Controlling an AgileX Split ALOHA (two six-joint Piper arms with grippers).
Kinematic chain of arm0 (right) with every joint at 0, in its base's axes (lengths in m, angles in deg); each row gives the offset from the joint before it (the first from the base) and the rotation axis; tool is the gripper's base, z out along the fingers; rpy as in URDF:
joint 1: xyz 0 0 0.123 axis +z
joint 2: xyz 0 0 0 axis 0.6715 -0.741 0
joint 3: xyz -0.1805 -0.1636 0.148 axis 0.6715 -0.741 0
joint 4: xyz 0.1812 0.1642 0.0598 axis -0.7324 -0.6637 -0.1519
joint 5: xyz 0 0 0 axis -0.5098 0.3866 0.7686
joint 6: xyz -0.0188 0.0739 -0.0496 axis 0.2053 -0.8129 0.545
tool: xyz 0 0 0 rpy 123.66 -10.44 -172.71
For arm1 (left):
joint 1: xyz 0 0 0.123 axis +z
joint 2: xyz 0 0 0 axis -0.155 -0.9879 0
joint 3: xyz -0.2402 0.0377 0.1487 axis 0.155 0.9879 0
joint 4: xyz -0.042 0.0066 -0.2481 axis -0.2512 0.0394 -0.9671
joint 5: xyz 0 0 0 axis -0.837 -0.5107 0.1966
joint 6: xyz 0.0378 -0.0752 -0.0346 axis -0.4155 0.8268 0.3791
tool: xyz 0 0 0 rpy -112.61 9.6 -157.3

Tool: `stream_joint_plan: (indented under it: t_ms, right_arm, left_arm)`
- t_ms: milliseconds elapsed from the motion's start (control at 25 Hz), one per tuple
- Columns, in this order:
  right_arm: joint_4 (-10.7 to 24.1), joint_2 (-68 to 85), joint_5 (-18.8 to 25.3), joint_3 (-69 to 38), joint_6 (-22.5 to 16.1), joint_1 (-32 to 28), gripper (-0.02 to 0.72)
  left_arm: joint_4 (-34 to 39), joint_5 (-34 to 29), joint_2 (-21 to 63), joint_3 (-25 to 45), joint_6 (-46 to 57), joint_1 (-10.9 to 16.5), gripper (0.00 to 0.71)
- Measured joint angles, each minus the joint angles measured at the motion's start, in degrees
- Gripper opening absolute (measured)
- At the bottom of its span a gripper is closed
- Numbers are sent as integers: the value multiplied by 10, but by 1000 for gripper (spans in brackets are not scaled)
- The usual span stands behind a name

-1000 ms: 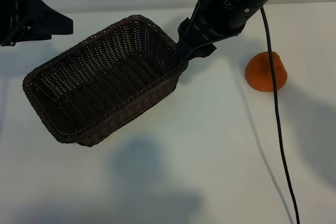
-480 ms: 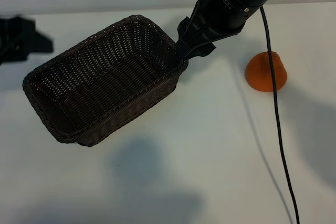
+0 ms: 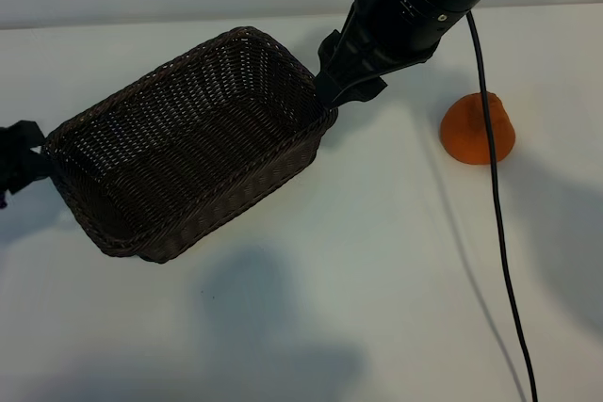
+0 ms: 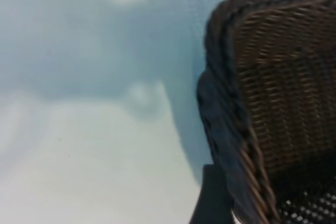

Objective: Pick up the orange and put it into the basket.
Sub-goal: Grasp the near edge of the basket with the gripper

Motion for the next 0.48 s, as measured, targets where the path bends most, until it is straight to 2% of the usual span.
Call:
stream_joint_plan:
  t_ms: [480]
  right_arm:
    - [0, 0, 0, 0, 0, 0, 593]
  left_arm:
    - [-20, 97, -136, 9, 8, 0, 588]
